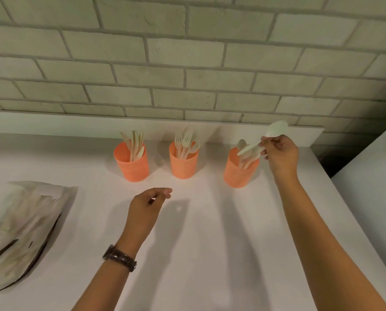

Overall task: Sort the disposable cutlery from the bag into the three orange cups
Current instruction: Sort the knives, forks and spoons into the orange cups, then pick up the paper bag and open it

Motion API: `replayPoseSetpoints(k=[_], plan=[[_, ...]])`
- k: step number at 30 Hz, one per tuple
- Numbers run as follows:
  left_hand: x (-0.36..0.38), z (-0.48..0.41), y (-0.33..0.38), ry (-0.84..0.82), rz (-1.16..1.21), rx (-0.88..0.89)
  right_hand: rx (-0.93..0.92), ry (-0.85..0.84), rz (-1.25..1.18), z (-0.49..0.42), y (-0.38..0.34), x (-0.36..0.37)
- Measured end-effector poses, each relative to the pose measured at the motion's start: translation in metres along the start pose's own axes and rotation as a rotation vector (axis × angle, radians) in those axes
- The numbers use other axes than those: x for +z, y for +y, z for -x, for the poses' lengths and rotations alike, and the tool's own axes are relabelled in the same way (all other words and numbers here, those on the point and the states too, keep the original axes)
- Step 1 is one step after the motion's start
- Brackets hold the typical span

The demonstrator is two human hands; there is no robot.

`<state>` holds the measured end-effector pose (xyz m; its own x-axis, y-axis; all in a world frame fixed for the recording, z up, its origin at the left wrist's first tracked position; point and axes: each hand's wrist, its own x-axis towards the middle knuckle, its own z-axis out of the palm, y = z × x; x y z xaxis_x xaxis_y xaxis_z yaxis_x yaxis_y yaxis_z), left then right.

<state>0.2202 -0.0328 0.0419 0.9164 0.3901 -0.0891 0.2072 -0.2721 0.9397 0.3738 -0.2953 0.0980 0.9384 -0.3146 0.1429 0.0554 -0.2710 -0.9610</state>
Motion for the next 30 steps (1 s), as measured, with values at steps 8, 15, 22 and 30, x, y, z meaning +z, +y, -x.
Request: replayPoseSetpoints(k=[8,15,22,30], plan=[[-0.013,0.017,-0.013,0.06,-0.007,-0.083,0.038,-0.137,0.367,0.0,0.044,0.019],[-0.052,0.036,-0.028,0.114,-0.036,-0.125,0.003,-0.315,0.207,0.083,0.046,0.037],[-0.131,0.047,-0.063,0.154,-0.073,-0.16,0.126,-0.666,0.1,0.199,0.043,0.091],[-0.245,0.048,-0.099,0.166,-0.183,-0.006,0.257,-0.718,0.037,0.297,0.021,0.186]])
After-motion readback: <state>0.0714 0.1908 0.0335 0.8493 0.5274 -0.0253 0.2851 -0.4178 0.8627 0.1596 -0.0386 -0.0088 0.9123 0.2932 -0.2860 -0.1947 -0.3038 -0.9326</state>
